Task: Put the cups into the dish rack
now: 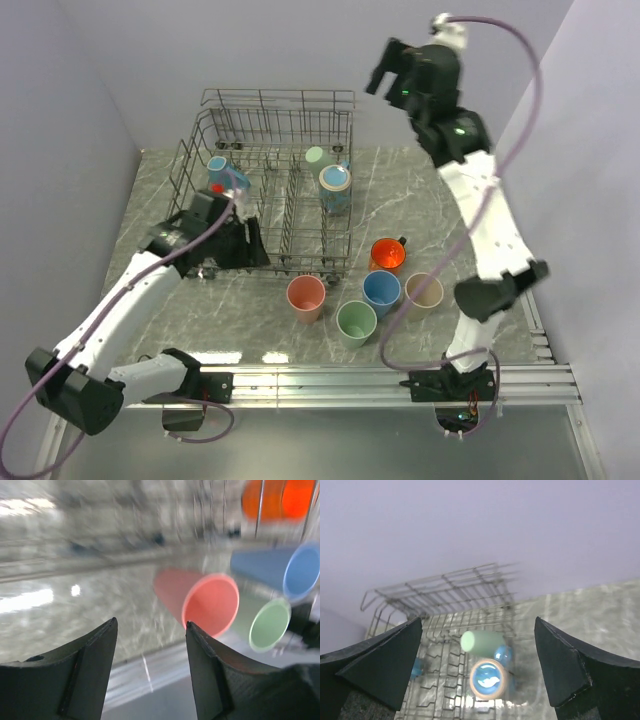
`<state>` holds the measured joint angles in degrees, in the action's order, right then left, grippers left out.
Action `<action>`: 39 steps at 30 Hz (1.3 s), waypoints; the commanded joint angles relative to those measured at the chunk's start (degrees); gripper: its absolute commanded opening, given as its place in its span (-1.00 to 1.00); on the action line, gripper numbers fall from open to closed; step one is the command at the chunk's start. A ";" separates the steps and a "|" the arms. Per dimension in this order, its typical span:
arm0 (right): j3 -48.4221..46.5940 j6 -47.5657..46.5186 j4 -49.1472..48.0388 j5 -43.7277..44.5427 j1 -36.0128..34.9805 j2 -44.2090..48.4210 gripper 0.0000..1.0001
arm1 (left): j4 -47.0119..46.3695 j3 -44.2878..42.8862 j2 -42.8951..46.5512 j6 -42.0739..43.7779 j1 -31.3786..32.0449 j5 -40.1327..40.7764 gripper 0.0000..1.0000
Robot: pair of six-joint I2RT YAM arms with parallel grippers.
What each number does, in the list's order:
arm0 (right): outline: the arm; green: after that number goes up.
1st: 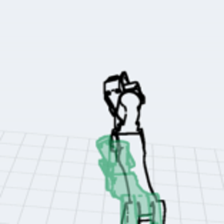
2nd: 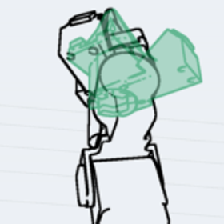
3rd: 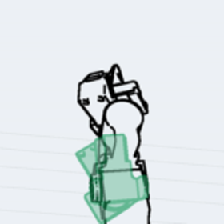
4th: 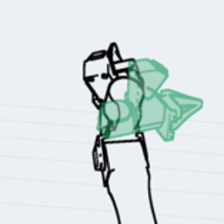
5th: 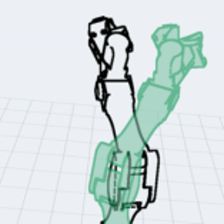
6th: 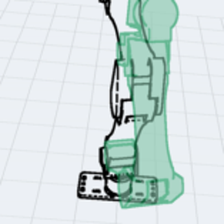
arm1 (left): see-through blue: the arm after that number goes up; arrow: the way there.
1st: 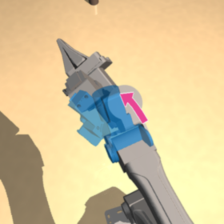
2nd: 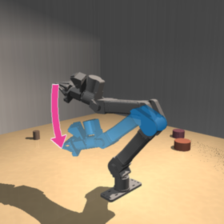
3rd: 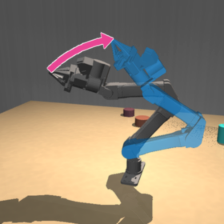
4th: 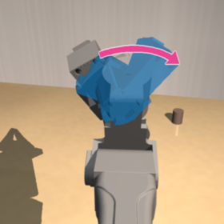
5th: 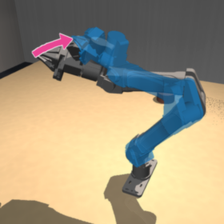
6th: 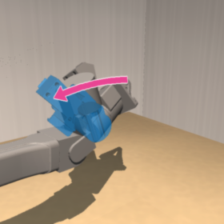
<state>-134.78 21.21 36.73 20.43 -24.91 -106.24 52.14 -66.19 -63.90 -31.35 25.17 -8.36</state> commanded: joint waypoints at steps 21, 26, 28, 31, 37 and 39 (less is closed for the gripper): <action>44.25 7.53 10.38 4.01 4.08 37.15 0.99 | -16.11 9.50 -14.40 -0.03 14.29 -6.75 -0.37; 46.27 7.62 10.73 4.18 4.34 39.79 0.99 | -11.72 7.49 -15.91 2.35 14.38 -7.11 -0.99; 46.80 7.62 10.73 3.92 4.34 40.14 0.99 | -10.40 6.35 -12.33 2.61 14.38 -7.63 -0.99; 46.45 7.27 9.94 1.38 4.43 40.49 1.00 | -7.32 2.83 -7.58 3.14 14.38 -8.77 -0.99; 46.19 7.96 0.55 -21.50 4.87 39.27 0.99 | -6.43 -8.58 -0.80 0.77 10.27 -8.50 -0.99; 47.50 12.61 -4.96 -28.65 5.56 38.56 0.99 | -8.88 -10.18 0.35 -0.28 7.63 -10.70 -0.99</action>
<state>-88.29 29.82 41.76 6.61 -20.25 -67.09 46.15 -71.90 -66.63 -29.91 36.25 -16.29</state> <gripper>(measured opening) 0.995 0.050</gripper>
